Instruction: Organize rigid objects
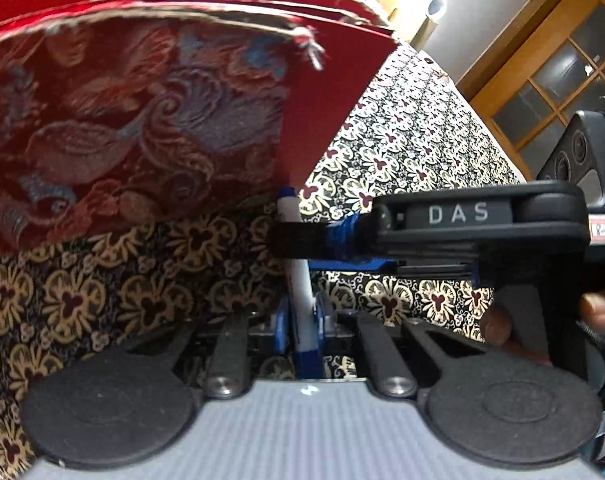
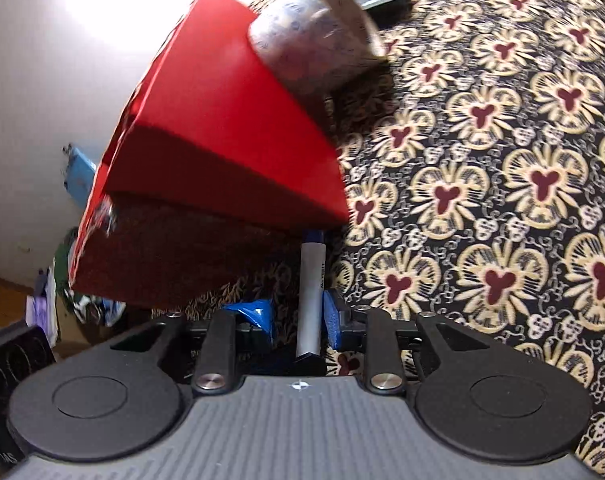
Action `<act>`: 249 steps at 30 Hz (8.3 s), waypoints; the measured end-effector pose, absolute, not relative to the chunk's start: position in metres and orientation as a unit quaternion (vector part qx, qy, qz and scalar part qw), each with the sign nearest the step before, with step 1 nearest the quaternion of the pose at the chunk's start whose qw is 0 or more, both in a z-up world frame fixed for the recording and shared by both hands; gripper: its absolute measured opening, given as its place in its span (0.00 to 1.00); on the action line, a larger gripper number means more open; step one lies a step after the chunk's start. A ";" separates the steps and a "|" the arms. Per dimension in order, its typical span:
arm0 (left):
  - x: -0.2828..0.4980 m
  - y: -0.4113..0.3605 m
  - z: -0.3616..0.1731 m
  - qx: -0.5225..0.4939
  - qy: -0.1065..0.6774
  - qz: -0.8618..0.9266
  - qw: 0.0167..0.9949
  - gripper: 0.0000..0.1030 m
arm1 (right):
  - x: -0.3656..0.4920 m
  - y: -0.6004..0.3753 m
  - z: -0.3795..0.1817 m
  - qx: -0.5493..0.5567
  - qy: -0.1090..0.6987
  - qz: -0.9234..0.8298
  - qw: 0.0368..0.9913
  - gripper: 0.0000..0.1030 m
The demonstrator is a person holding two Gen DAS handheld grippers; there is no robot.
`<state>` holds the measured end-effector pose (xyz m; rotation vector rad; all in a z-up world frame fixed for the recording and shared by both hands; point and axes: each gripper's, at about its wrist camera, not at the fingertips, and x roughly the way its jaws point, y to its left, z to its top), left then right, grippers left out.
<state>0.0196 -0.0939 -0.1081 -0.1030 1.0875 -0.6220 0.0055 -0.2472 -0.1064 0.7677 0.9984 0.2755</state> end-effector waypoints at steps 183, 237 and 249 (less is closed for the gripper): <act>0.153 -0.023 -0.038 0.017 0.478 0.103 0.872 0.63 | 0.171 -0.151 -0.014 0.147 0.375 0.120 0.907 0.18; 0.001 0.033 0.008 0.016 0.480 0.017 0.877 0.85 | -0.017 -0.104 0.029 0.080 0.421 0.028 0.903 0.21; 0.014 0.030 0.031 0.005 0.452 0.038 0.891 0.85 | -0.004 -0.104 0.050 0.030 0.398 0.053 0.915 0.21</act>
